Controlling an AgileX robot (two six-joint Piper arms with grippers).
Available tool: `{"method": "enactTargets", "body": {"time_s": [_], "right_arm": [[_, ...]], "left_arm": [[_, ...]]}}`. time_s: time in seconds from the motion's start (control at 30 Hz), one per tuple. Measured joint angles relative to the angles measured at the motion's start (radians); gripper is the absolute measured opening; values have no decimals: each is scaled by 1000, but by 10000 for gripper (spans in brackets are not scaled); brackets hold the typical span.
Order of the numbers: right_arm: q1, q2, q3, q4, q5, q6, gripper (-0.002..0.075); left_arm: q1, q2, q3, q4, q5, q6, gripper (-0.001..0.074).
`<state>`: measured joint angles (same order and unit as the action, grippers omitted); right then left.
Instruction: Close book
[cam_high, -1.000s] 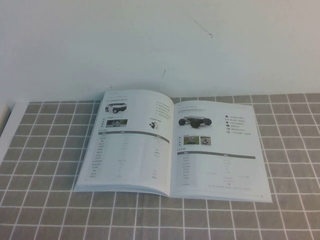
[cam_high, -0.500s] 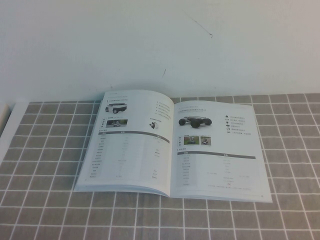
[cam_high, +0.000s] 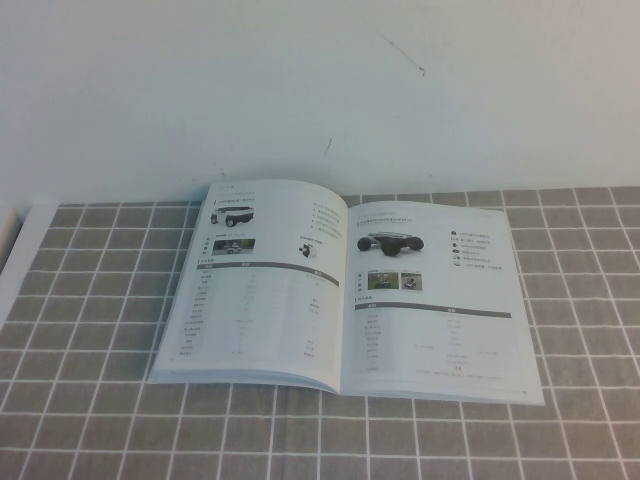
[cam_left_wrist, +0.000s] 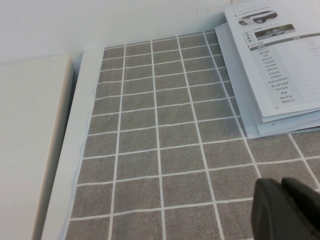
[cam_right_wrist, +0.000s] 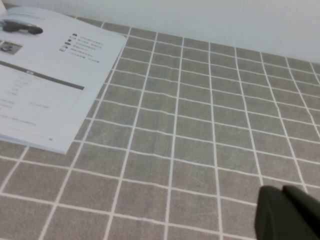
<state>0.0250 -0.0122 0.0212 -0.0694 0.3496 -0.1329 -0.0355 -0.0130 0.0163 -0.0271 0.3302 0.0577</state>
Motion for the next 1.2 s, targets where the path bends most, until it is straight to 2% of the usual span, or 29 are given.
{"method": "enactTargets", "body": {"time_s": [0.63,0.77,0.93,1.2], "right_arm": [[0,0,0,0,0,0,-3],[0,0,7,0,-60,0,-3],[0,0,7,0,-304,2,-3],[0,0,7,17,-748,133,-3]], "left_arm": [[0,0,0,2,0,0,-2],[0,0,0,8,-18,14,-2],[0,0,6,62,-214,43,-2],[0,0,6,88,-771,55,-3]]}}
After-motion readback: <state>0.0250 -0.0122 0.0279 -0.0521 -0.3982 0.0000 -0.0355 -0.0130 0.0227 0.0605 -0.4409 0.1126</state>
